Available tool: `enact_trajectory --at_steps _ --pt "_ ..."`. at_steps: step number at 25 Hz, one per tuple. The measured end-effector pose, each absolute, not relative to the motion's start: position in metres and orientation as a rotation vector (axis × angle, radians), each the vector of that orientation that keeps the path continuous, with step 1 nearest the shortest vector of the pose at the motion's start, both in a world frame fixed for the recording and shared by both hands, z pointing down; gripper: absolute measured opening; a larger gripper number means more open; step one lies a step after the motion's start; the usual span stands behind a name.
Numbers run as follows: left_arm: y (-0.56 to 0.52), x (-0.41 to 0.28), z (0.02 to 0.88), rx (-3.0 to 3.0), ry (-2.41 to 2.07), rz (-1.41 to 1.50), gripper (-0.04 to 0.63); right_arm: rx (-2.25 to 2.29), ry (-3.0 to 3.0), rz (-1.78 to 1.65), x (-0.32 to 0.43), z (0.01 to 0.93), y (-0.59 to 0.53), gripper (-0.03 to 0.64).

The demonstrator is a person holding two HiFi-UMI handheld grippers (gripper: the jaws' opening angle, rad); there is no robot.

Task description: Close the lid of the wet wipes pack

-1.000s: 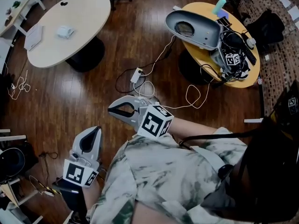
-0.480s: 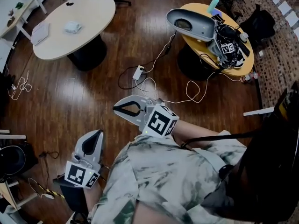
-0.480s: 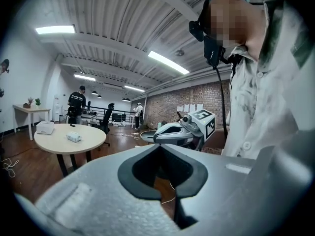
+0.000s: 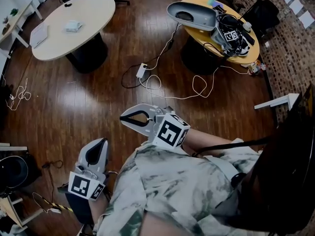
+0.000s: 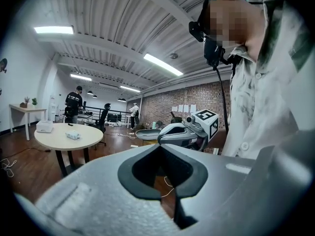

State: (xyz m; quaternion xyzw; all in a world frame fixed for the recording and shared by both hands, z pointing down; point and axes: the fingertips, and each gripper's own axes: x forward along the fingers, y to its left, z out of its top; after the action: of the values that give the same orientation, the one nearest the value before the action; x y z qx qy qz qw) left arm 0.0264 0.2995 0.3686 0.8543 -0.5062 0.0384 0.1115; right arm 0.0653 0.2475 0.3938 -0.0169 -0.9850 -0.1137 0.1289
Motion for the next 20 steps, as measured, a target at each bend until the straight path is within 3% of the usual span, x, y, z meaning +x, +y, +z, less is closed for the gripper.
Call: enact_trajectory --at_steps 20 --pt "0.324 0.031 0.369 2.582 -1.421 0.111 0.002 0.003 -2.859 -0.342 0.069 0.380 0.286 0.005"
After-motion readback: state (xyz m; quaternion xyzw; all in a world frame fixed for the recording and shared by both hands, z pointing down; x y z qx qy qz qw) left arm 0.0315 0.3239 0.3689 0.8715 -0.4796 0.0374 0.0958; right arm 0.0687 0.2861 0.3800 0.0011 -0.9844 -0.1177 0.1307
